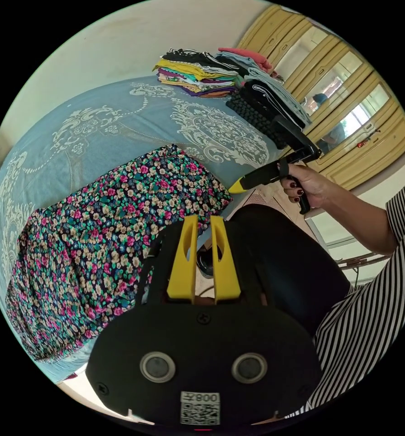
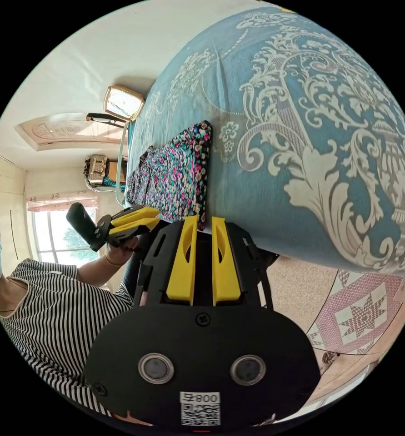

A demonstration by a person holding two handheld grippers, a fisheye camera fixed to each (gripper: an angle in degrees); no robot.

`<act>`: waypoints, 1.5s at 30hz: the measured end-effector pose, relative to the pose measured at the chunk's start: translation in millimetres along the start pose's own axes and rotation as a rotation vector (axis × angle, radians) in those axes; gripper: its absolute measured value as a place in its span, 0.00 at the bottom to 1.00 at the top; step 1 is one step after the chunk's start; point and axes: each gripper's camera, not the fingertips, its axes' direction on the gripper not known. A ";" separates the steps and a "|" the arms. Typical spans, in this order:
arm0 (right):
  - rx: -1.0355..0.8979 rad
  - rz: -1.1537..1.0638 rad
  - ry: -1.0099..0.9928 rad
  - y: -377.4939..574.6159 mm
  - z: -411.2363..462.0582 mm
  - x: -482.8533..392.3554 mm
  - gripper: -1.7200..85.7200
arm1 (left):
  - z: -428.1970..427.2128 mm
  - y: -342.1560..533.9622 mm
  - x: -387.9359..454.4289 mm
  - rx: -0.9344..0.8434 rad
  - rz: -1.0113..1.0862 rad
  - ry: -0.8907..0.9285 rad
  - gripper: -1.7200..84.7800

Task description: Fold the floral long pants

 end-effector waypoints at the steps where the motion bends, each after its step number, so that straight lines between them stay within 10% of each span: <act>1: -0.011 0.016 -0.019 4.5 -0.2 2.9 0.08 | 6.7 0.8 6.1 -0.009 0.011 0.000 0.09; 18: 0.004 -0.041 -0.325 -0.8 -36.7 -1.1 0.04 | 74.0 -6.0 101.5 -0.033 0.217 -0.163 0.11; 45: 0.050 0.065 -0.276 -146.7 15.4 74.9 0.07 | 23.0 37.3 153.1 0.048 0.128 -0.141 0.04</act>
